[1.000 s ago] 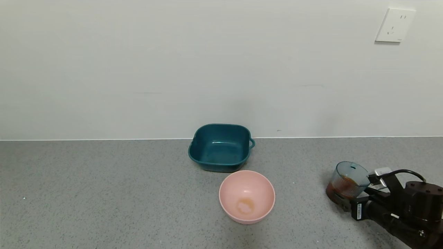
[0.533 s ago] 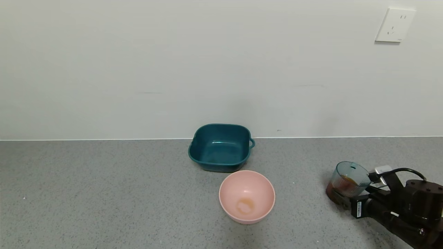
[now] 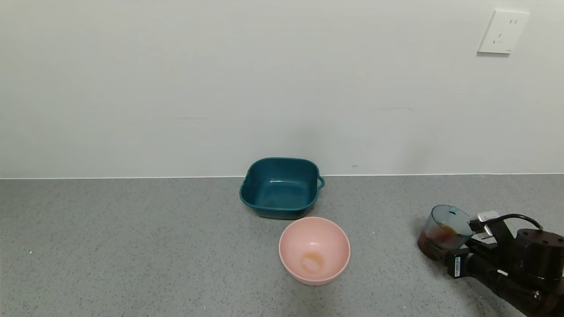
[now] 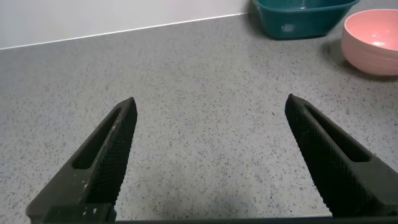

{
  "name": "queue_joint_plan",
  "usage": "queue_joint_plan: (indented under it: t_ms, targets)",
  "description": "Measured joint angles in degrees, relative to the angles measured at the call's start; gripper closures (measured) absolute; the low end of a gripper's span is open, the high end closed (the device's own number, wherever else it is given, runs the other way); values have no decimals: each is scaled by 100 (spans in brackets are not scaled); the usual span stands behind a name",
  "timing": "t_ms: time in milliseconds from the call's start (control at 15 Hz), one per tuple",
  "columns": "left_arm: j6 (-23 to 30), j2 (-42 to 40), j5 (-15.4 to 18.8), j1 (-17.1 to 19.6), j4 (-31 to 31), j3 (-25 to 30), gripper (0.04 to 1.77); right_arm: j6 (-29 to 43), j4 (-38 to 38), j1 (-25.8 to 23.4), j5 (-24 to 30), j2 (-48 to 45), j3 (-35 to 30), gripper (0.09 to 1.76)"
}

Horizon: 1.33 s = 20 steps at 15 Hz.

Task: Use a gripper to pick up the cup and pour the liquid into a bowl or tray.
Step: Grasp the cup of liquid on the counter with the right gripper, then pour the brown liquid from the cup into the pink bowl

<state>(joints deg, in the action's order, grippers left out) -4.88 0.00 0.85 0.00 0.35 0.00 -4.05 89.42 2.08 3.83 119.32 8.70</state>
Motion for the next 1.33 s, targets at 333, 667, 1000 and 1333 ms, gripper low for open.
queue_joint_plan:
  t_ms: [333,667,1000,1333]
  targets:
    - [-2,0,2,0,-2,0,9,4,2,-7,5,-6,-9,54]
    - [0,0,2,0,0,0,9,22,-4,4,13,-215,-30,55]
    - [0,0,2,0,-2,0,9,-2,-1,12,11,-367,-55,55]
    - [0,0,2,0,0,0,9,-20,-9,201,2,-466,13,55]
